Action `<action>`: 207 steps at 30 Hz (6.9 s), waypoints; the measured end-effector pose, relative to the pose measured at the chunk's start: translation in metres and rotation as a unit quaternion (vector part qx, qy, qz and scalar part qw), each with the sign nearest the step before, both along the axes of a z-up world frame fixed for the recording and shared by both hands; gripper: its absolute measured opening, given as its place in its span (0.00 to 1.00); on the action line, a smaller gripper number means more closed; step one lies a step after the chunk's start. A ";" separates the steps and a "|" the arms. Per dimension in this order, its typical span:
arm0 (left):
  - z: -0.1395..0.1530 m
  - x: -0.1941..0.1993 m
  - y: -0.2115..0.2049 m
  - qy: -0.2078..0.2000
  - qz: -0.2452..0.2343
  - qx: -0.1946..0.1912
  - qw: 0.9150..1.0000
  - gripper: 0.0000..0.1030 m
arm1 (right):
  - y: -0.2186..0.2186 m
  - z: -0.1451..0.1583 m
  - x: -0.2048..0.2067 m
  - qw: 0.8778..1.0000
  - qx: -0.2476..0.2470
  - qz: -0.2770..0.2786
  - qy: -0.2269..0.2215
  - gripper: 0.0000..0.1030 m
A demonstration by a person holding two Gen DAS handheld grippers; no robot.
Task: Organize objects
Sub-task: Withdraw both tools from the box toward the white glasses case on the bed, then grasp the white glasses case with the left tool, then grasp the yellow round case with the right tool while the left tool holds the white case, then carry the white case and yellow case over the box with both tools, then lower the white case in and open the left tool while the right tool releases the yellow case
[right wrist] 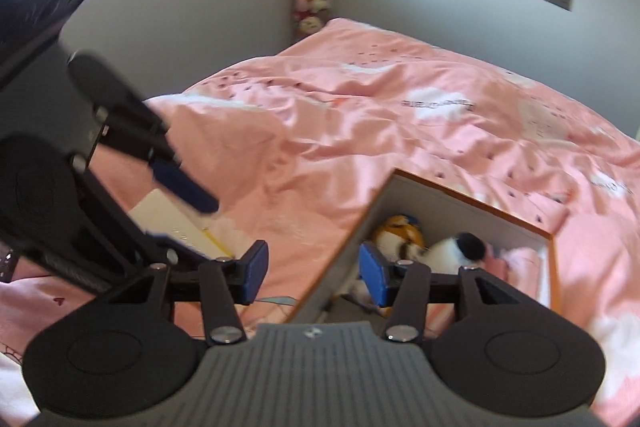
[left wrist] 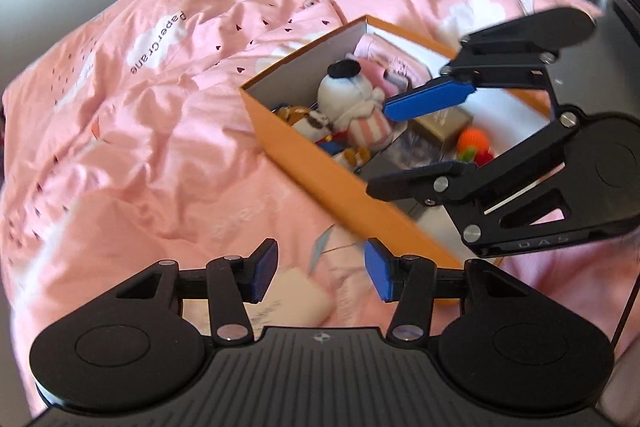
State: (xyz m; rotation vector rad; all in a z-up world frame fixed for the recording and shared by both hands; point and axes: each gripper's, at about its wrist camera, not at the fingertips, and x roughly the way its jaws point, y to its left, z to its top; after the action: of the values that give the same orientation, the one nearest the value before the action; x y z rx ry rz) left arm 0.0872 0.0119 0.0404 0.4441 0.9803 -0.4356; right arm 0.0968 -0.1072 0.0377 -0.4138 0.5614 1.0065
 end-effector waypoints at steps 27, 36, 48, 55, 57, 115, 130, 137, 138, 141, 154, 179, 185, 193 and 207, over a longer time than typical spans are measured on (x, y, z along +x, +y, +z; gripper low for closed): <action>-0.097 0.035 0.014 0.131 -0.243 0.166 0.947 0.80 | 0.098 -0.064 0.024 0.971 -0.182 0.149 0.033 0.61; -0.120 0.033 0.006 0.136 -0.273 0.210 0.929 0.73 | 0.094 -0.064 0.032 0.974 -0.162 0.151 0.048 0.61; -0.099 0.034 0.013 0.091 -0.180 0.203 0.958 0.21 | 0.091 -0.059 0.032 0.975 -0.162 0.146 0.034 0.61; -0.070 0.056 0.038 0.092 -0.092 0.162 0.978 0.02 | 0.091 -0.051 0.036 0.977 -0.163 0.138 0.028 0.61; -0.072 0.050 0.039 0.100 -0.112 0.153 0.977 0.14 | 0.093 -0.053 0.034 0.974 -0.171 0.145 0.027 0.61; -0.069 0.077 0.087 0.146 0.019 0.140 0.979 0.66 | 0.186 -0.101 0.018 0.932 -0.221 0.272 0.089 0.61; -0.077 0.067 0.092 0.183 0.009 0.155 0.971 0.66 | 0.213 -0.125 0.009 0.913 -0.264 0.297 0.094 0.55; -0.063 0.054 0.097 0.155 0.036 0.123 0.980 0.66 | 0.200 -0.114 0.004 0.924 -0.252 0.273 0.088 0.54; -0.060 0.051 0.098 0.151 0.039 0.116 0.981 0.66 | 0.197 -0.110 0.003 0.926 -0.249 0.268 0.087 0.54; -0.050 0.042 0.100 0.136 0.045 0.099 0.985 0.66 | 0.183 -0.093 0.002 0.933 -0.234 0.258 0.088 0.54; 0.013 0.010 0.064 0.060 0.014 0.076 0.995 0.66 | 0.092 0.005 0.000 0.969 -0.144 0.189 0.059 0.53; -0.024 0.024 -0.133 0.060 -0.242 0.044 0.968 0.66 | -0.105 0.008 0.070 0.970 -0.235 -0.041 0.045 0.53; -0.058 0.028 -0.143 0.116 -0.263 0.019 0.958 0.66 | -0.112 0.001 0.075 0.970 -0.233 -0.035 0.057 0.53; -0.078 0.052 -0.146 0.165 -0.281 -0.016 0.945 0.66 | -0.105 -0.010 0.081 0.969 -0.238 -0.016 0.067 0.53; -0.117 0.081 -0.169 0.241 -0.308 -0.010 0.920 0.66 | -0.106 -0.012 0.086 0.967 -0.246 0.010 0.069 0.54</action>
State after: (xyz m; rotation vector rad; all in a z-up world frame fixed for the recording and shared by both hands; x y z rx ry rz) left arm 0.1687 -0.1571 -0.0770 0.6451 1.3013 -1.1654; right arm 0.1827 -0.2130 0.0255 -0.7938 0.9405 0.9129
